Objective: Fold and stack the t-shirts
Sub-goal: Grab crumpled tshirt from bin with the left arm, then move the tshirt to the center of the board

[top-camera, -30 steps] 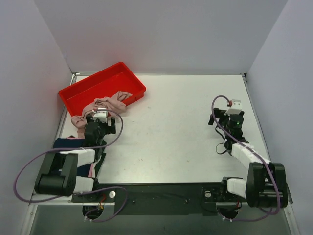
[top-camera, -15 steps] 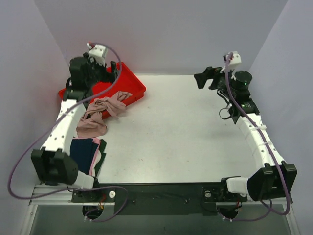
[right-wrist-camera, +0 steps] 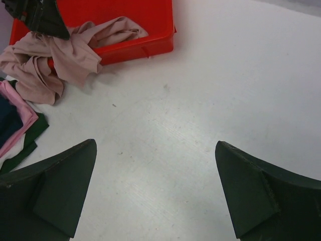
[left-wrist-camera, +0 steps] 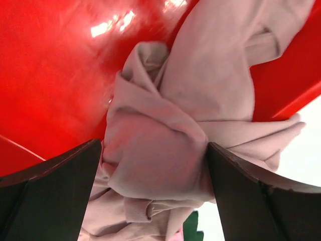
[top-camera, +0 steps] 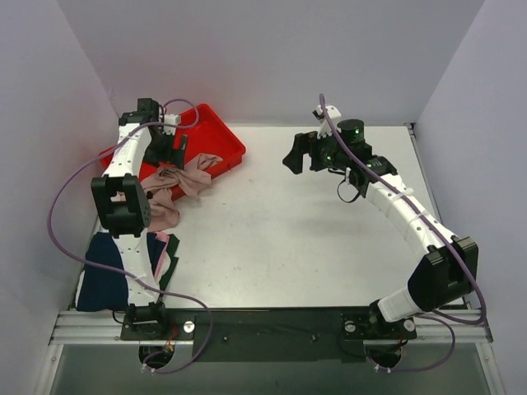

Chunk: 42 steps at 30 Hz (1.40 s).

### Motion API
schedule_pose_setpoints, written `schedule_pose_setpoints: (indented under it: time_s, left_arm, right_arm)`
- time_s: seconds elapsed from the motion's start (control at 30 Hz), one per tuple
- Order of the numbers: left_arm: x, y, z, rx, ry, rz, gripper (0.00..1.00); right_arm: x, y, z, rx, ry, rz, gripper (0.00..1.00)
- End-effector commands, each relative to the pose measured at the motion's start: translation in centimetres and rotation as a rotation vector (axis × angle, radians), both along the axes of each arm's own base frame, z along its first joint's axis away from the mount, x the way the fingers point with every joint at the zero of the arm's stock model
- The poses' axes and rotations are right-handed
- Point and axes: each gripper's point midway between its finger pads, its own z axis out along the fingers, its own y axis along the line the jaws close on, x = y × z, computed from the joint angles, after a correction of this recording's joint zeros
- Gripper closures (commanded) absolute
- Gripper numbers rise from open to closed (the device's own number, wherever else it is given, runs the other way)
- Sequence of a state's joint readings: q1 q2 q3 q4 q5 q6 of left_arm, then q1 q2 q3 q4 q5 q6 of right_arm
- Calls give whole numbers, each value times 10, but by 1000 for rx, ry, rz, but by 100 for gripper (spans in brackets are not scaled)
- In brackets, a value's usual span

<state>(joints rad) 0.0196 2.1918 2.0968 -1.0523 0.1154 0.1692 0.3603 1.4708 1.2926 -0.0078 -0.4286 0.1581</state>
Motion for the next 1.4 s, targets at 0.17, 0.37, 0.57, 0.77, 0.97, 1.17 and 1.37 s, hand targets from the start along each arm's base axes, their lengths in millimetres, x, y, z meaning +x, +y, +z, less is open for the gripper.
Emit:
schedule_pose_setpoints:
  time_s: [0.17, 0.37, 0.57, 0.77, 0.97, 1.17, 1.37]
  left_arm:
    - [-38, -3, -17, -98, 154, -45, 43]
    - [-33, -14, 19, -167, 80, -43, 100]
    - [14, -17, 147, -124, -396, -75, 100]
    - [-20, -121, 275, -136, -765, -403, 100]
    - [-97, -230, 365, -291, -935, -713, 100]
    - [-183, -325, 391, -576, -923, -994, 100]
    - [-168, -356, 323, -668, -722, -982, 100]
  right_arm:
    - [0, 6, 5, -42, 15, -26, 1]
    - [3, -4, 11, -71, -17, -67, 1]
    - [2, -7, 25, -69, -53, -73, 1]
    - [-8, -10, 54, -27, -102, -79, 1]
    - [-28, -46, 103, 129, -91, -196, 0]
    - [-63, -145, 108, 213, -29, -504, 2]
    - [-114, -198, 55, 32, 144, -660, 2]
